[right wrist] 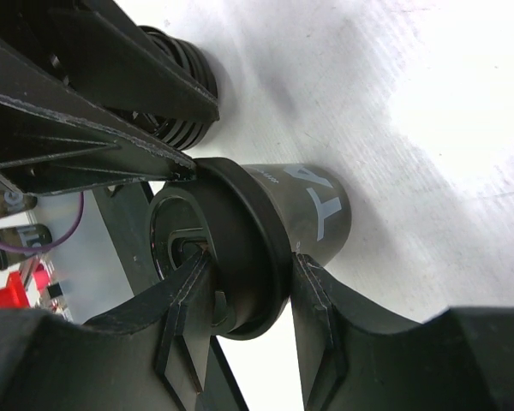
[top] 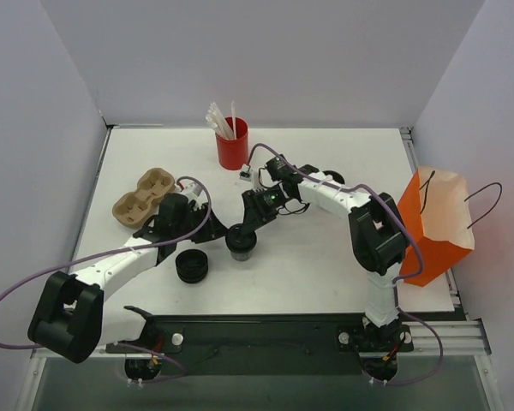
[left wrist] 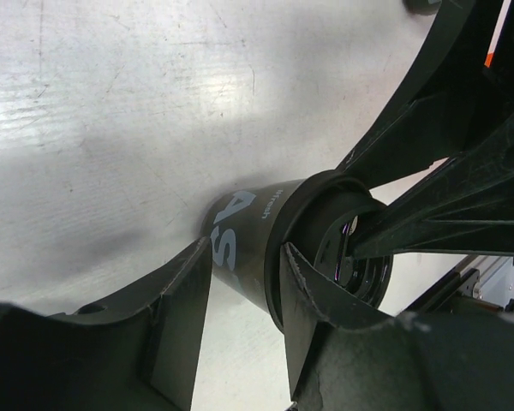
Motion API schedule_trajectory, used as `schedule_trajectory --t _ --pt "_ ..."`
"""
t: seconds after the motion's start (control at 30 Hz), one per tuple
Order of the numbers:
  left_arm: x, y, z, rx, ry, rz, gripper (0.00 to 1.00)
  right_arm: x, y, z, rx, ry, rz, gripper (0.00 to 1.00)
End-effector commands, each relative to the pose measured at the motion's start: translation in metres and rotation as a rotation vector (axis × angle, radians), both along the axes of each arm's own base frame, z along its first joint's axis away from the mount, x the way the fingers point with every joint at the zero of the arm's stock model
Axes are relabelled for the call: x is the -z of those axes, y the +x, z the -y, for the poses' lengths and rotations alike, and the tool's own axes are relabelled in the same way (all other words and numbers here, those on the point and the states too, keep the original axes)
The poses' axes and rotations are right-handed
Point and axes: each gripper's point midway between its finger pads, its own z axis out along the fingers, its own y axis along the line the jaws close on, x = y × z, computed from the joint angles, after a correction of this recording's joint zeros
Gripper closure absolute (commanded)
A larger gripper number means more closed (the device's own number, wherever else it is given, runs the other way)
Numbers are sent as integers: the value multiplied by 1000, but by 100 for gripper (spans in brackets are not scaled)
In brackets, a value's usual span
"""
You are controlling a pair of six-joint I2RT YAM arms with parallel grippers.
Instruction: Pack the takeout coffee
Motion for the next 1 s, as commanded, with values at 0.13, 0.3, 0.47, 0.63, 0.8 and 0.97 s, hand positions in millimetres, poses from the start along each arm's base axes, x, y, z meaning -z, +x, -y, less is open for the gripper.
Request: schedule_trajectory --t 0.13,0.3,0.47,0.63,0.8,0.97 --pt "103 -59 -24 -62 232 -253 58 90 -15 55 71 -285 5 71" --pt "114 -75 -30 -76 267 -262 59 96 -17 65 128 -276 4 71" --pt "88 -69 -11 -48 181 -185 59 89 -19 65 179 -251 19 72" --pt "34 -42 1 -43 142 -85 57 66 -12 56 238 -193 60 72" --pt "11 -25 -1 -49 140 -41 54 54 -13 48 243 -174 70 72" --pt "-14 -10 -11 -59 121 -7 49 52 -12 49 252 -192 82 71"
